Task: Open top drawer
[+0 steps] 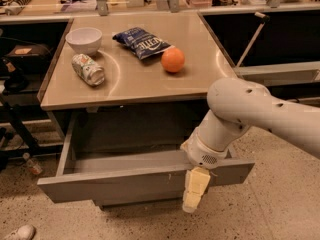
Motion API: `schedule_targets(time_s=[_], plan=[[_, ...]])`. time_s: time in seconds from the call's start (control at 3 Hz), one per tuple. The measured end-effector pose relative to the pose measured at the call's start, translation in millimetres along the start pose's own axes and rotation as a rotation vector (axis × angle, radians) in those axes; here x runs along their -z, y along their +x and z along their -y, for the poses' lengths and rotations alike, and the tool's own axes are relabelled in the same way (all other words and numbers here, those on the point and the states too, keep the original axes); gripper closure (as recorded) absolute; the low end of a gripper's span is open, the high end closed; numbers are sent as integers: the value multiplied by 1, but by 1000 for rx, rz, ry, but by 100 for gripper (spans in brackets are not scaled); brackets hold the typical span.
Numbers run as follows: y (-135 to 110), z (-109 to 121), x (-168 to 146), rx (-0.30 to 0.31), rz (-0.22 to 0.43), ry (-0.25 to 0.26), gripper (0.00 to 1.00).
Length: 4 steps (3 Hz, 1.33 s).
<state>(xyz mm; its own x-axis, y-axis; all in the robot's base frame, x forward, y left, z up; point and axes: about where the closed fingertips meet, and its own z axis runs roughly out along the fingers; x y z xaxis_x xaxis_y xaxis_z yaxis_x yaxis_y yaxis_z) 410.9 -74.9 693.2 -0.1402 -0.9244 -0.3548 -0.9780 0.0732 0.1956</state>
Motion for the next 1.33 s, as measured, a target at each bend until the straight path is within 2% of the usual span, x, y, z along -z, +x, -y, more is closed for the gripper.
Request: schedule_targets(time_s=[0.33,1.0,1.33], plan=[[9,3,-41,-19,-46,-68,0],[14,-7,-44,-37,-68,-97,0],[23,-32,-41,-81,-74,-107,0]])
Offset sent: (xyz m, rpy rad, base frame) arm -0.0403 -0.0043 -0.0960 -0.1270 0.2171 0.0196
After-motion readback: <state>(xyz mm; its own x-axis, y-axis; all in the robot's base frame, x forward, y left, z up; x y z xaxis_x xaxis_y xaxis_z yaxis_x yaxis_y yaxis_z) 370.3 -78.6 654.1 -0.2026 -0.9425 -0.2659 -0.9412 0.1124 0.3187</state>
